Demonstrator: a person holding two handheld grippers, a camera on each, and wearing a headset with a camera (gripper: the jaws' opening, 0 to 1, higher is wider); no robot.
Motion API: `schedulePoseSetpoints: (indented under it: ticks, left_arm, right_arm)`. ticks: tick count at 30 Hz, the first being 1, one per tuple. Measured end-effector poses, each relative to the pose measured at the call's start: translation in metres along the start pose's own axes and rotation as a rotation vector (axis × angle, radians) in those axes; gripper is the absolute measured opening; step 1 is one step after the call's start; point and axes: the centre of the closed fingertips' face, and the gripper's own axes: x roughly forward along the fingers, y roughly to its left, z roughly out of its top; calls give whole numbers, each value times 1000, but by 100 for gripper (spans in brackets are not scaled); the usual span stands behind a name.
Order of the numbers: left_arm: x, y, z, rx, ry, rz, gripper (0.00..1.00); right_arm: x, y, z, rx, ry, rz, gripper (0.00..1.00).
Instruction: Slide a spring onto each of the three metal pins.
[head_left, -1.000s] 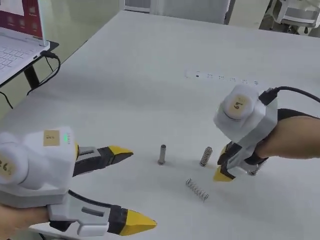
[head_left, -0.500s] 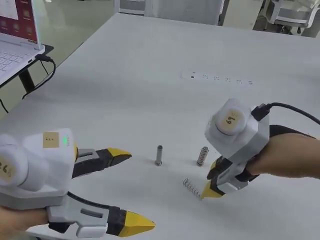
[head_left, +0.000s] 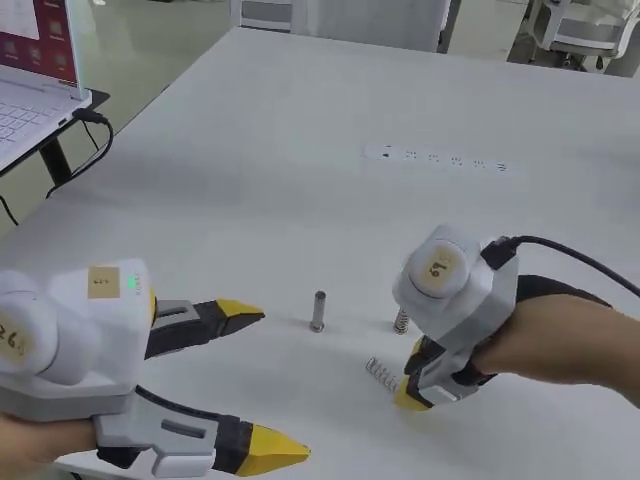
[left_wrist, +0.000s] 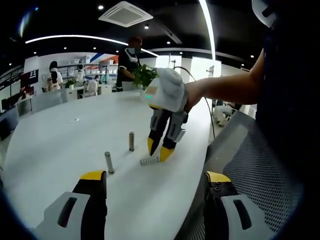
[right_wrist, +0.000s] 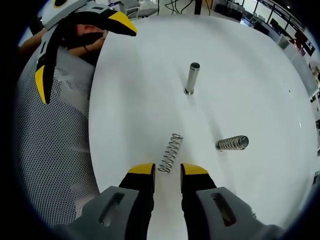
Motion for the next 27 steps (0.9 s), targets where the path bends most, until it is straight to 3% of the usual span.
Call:
schedulePoseSetpoints:
  ticks: [27]
  left_arm:
    - [1, -1, -1, 1, 4, -7, 74]
  right_arm:
    - [3, -9, -8, -10, 44, -66, 9]
